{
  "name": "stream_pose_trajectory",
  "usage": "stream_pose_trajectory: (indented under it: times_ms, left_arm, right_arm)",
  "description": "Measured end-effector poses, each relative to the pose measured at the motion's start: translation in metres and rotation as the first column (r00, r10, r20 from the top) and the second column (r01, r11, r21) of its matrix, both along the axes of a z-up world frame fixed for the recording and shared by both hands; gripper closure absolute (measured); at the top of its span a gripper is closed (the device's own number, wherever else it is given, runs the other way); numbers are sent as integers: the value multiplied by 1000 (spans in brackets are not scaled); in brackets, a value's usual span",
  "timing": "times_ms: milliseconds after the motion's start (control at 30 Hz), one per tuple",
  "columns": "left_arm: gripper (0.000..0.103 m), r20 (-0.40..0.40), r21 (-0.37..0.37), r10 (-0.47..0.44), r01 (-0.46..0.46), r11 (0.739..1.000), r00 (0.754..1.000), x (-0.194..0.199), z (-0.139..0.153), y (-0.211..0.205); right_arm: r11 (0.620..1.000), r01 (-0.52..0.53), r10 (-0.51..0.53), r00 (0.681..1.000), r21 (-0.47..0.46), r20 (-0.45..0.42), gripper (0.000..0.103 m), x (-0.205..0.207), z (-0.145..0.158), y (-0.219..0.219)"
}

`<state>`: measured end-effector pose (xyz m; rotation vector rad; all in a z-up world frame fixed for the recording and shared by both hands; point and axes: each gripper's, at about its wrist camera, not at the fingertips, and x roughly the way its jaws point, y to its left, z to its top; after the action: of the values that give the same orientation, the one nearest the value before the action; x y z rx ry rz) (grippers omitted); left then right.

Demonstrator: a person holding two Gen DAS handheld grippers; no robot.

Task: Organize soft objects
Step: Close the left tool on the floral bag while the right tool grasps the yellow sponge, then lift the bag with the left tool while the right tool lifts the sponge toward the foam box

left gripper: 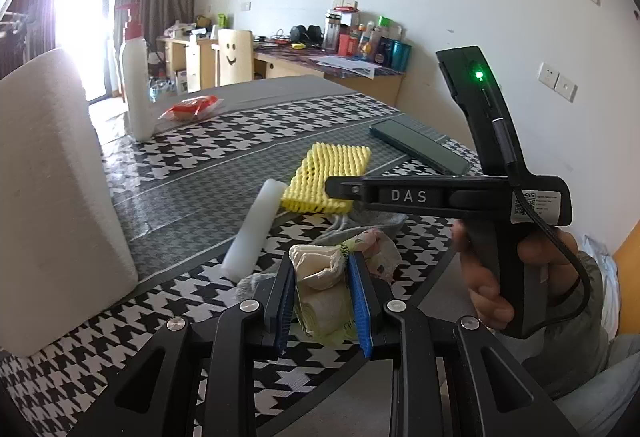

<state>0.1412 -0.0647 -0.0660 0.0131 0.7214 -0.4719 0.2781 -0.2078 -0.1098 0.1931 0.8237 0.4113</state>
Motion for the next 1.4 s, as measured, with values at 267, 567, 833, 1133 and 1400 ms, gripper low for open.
stream_pose_trajectory:
  times_ms: [267, 567, 833, 1133, 1400]
  left_arm:
    - [75, 21, -16, 18, -18, 1000, 1000, -4, 8, 9]
    - [75, 54, -31, 65, -63, 998, 996, -13, 19, 22]
    - [75, 91, -33, 91, -89, 996, 992, -18, 29, 31]
    - [75, 128, -35, 118, -114, 993, 985, -20, 40, 37]
    - [75, 165, -29, 127, -124, 992, 978, -22, 52, 39]
  right_arm:
    - [1000, 18, -18, 998, 5, 54, 92, -8, 14, 2]
    - [1000, 15, -12, 993, -22, 115, 92, -26, 34, 10]
    - [999, 27, -22, 987, -30, 160, 92, -39, 49, 11]
    - [999, 35, -26, 977, -41, 211, 92, -53, 62, 15]
    - [998, 37, -25, 968, -42, 248, 92, -62, 73, 14]
